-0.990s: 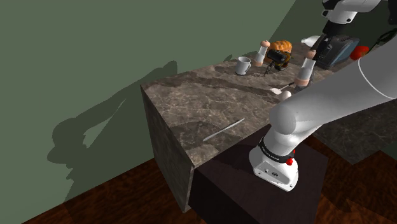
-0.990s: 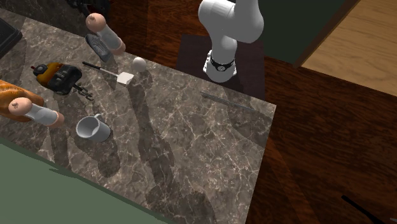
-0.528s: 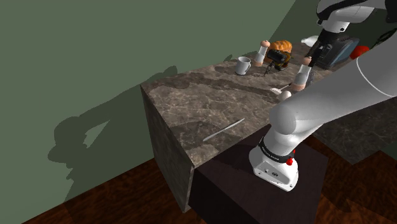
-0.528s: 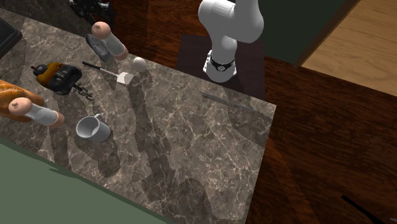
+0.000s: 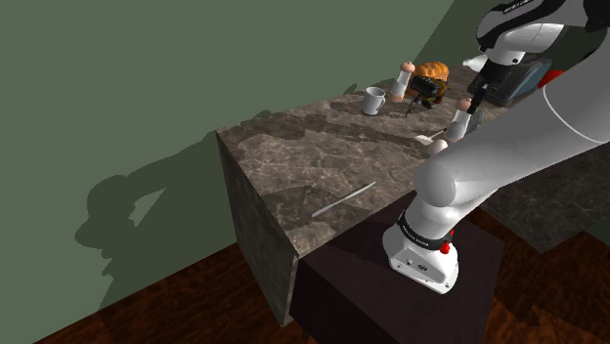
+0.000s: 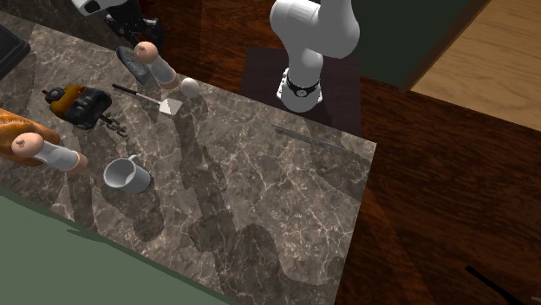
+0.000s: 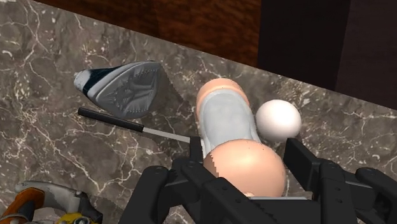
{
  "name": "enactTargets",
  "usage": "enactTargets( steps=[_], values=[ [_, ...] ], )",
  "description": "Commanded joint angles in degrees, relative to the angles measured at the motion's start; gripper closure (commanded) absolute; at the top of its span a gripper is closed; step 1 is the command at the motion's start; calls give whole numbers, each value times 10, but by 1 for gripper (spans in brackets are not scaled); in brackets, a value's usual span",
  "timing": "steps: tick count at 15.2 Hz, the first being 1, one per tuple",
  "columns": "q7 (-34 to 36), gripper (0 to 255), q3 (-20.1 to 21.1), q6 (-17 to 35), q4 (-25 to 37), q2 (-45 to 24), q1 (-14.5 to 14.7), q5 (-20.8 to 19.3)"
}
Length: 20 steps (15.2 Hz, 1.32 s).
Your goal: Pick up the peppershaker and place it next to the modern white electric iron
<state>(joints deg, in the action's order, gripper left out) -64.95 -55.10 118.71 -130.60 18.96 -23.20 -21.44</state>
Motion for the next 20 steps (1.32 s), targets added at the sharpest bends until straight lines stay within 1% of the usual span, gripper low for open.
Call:
enactTargets(
  steps=[1,3,10,11,16,20],
  values=[
    [-4,255,-10,19,-8,-12,5,5],
    [-6,255,-17,34,-16,-20,8,8],
    [-6,255,-17,34,-16,-20,8,8],
    [-6,0,-17,34,-16,-20,8,8],
    [-6,0,-17,34,-16,-20,8,8],
    [7,0,22,-48,30,19,-3,-3]
  ],
)
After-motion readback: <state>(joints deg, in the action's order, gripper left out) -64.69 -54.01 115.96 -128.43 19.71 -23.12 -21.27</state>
